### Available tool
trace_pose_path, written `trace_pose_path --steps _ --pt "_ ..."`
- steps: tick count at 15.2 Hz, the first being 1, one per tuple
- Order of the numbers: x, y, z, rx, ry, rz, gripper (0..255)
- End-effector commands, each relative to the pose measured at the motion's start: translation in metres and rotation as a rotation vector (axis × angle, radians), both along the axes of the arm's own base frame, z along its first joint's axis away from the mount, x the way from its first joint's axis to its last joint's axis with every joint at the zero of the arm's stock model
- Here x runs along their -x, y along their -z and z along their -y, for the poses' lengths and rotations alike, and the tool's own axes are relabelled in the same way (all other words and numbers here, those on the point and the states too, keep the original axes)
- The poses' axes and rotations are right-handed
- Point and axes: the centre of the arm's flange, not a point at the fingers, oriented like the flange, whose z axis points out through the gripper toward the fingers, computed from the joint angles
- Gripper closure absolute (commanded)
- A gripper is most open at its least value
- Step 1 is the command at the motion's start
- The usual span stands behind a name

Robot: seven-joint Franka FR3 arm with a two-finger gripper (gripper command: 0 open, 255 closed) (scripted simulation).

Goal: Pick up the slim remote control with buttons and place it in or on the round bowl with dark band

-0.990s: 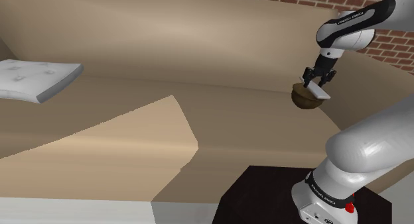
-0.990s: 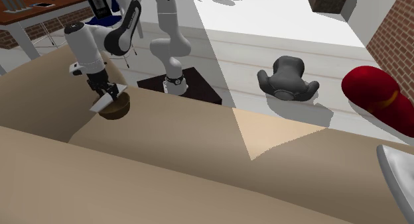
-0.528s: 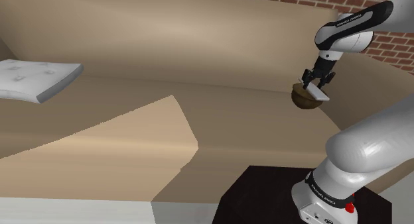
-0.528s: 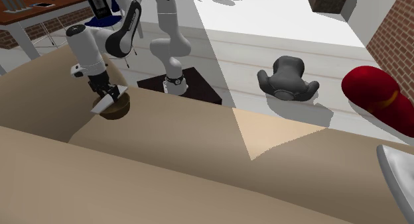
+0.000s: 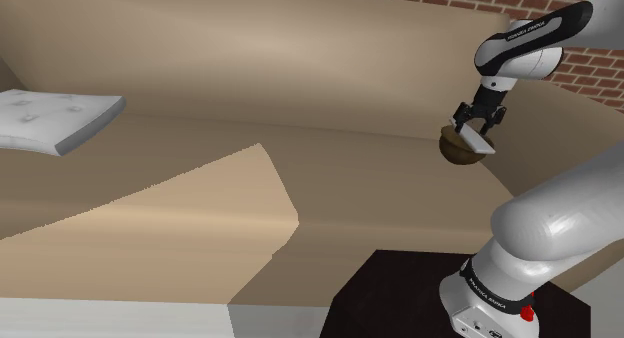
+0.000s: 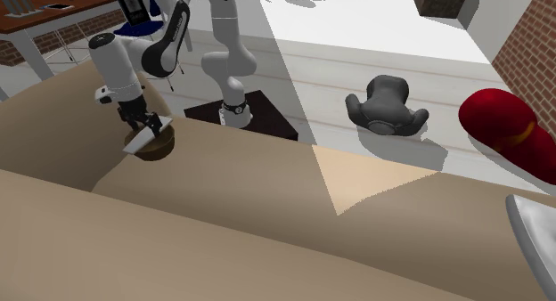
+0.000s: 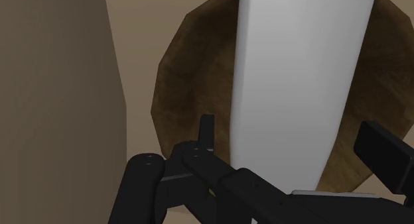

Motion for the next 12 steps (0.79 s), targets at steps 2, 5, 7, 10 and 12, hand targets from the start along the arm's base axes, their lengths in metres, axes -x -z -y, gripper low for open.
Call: trace_pose_path --steps 2,5,7,10,12 --pt "-0.001 -0.026 0.000 0.000 0.000 0.000 0" --pt "-0.001 -0.050 0.000 0.000 0.000 0.000 0" --pt "-0.001 -0.050 -0.001 0.000 0.000 0.000 0" --pt "-0.001 -0.050 0.000 0.000 0.000 0.000 0" --pt "-0.001 -0.050 0.000 0.000 0.000 0.000 0"
